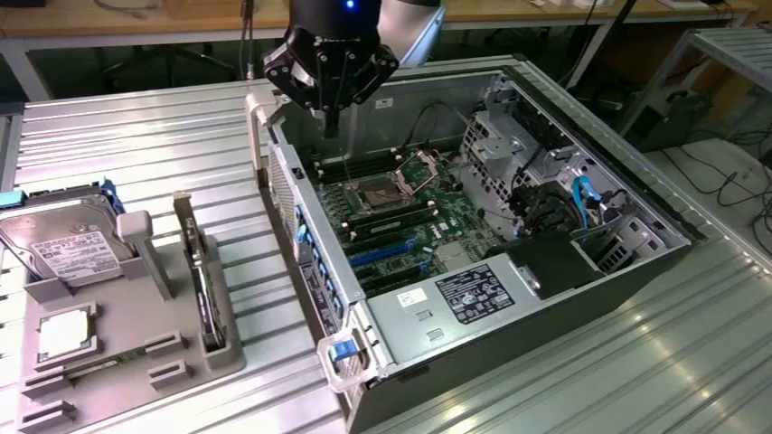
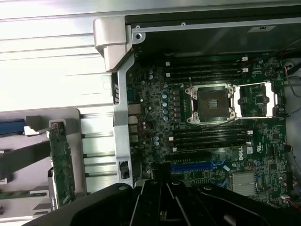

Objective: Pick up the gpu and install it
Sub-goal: 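Reach for the gpu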

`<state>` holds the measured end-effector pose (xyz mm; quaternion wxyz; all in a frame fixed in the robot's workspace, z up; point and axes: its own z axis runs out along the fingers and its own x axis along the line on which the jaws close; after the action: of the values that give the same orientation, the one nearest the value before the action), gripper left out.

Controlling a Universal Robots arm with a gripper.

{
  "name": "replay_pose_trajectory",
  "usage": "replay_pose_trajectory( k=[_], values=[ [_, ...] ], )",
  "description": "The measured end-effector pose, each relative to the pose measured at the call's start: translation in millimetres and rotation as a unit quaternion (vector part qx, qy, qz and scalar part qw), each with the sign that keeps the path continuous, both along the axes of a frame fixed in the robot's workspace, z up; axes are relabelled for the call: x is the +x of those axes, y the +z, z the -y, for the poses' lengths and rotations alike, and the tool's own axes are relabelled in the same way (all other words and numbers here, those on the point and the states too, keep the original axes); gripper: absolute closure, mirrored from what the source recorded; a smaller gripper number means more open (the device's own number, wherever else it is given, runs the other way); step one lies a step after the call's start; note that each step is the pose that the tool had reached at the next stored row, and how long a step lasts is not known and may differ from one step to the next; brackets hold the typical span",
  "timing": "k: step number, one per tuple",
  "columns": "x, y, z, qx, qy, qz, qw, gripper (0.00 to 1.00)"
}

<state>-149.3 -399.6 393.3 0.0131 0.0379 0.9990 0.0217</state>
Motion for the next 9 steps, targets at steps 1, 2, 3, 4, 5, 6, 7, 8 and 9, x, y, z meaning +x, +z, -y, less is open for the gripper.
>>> replay_pose_trajectory(
  k=[1,2,3,4,5,6,7,8,9],
  values=[
    [-1.0,0.0,0.0,0.0,0.0,0.0,1.0,0.89],
    [-2.6,0.0,0.2,0.0,0.0,0.0,1.0,0.89],
    [-4.3,0.0,0.3,0.0,0.0,0.0,1.0,0.89],
    [-5.7,0.0,0.4,0.0,0.0,0.0,1.0,0.89],
    [-6.5,0.0,0.4,0.0,0.0,-0.0001,1.0,0.89],
    [-7.9,0.0,0.5,0.0,0.0,0.0,1.0,0.89],
    [-8.9,0.0,0.6,0.0,0.0,-0.0001,1.0,0.89],
    [-10.1,0.0,0.7,0.0,0.0,-0.0001,1.0,0.89],
    [-11.2,0.0,0.7,0.0,0.0,-0.0001,1.0,0.89]
  ],
)
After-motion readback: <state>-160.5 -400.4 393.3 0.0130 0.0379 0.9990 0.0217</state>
